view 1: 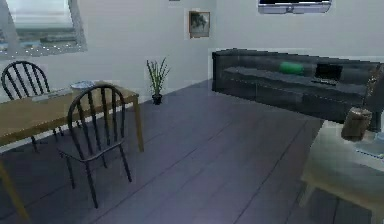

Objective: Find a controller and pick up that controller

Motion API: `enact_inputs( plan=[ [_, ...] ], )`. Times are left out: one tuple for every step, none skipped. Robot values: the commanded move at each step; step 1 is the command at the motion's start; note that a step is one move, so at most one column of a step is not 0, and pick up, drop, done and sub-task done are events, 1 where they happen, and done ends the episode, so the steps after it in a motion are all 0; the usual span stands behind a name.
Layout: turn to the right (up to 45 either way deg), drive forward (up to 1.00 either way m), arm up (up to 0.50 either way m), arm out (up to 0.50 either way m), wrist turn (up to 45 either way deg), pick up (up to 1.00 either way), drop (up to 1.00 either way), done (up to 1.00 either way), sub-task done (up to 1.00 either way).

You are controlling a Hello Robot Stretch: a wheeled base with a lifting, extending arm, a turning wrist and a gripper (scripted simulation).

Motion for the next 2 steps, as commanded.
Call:
enact_inputs(
  plan=[
    [0.0, 1.00, 0.00, 0.00, 0.0, 0.00, 0.00, 0.00, 0.00],
    [0.0, 0.35, 0.00, 0.00, 0.0, 0.00, 0.00, 0.00, 0.00]
  ],
)
